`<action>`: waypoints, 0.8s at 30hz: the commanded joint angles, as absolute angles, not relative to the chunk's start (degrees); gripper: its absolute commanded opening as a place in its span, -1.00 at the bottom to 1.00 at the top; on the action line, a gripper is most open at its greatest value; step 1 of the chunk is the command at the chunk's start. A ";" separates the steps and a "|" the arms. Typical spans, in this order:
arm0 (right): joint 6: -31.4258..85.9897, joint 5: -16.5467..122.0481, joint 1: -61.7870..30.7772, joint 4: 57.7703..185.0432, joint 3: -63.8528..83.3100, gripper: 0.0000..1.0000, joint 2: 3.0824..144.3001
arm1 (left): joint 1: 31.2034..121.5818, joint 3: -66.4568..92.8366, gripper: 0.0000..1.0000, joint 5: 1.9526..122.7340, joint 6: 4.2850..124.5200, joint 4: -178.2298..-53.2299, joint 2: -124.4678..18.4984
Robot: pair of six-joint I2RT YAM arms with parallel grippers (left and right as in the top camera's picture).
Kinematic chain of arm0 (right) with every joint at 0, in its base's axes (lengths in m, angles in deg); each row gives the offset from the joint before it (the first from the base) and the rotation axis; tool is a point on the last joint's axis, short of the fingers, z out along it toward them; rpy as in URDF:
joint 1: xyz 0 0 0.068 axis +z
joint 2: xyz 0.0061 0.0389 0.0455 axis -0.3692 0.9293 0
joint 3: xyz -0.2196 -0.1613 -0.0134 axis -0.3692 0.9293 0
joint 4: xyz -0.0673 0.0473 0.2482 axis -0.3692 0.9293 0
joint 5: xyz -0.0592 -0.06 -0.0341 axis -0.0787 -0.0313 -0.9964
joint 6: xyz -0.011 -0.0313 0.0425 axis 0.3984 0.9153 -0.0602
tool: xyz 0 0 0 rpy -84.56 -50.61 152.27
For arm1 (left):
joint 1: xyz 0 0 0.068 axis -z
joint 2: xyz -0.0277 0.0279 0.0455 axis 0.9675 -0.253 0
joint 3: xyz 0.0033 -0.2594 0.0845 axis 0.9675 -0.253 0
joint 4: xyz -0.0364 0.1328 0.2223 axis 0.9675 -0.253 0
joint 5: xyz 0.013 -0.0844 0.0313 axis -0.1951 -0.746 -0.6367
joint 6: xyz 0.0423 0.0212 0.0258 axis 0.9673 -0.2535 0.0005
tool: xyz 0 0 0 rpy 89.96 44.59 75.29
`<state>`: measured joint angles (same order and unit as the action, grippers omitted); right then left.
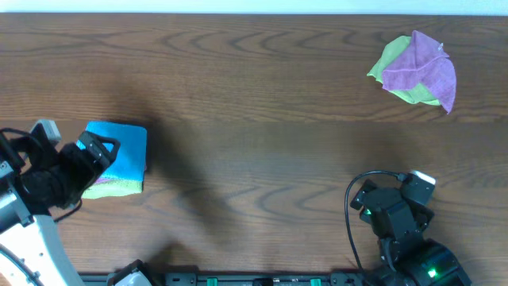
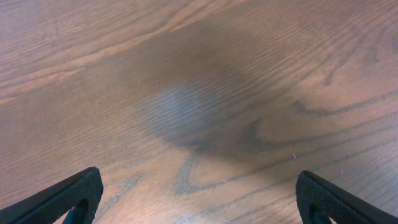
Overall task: Fold the cloth
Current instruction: 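Lower the blue cloth onto the pink-and-green stack with the left gripper, then open the left gripper and pull it back from the stack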
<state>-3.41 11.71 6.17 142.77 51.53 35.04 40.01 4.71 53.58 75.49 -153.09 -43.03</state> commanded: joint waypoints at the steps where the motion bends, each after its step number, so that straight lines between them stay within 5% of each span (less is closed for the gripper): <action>1: -4.00 10.91 5.66 142.82 51.68 0.99 34.71 | 40.14 5.47 0.31 54.52 76.72 -156.61 -42.92; 2: -4.00 10.91 5.66 142.82 51.68 0.98 34.71 | 40.14 5.47 0.16 54.23 79.12 -158.01 -42.94; 14: -4.00 10.91 5.66 142.82 51.68 0.98 34.71 | 40.27 4.32 0.26 52.44 88.39 -160.59 -42.57; 24: -4.00 10.91 5.66 142.82 51.68 0.99 34.71 | 47.86 -12.58 0.38 52.44 88.17 -139.94 -32.71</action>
<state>-3.41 11.71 6.17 142.77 51.53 35.04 45.98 -9.10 52.81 87.25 -142.54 -34.96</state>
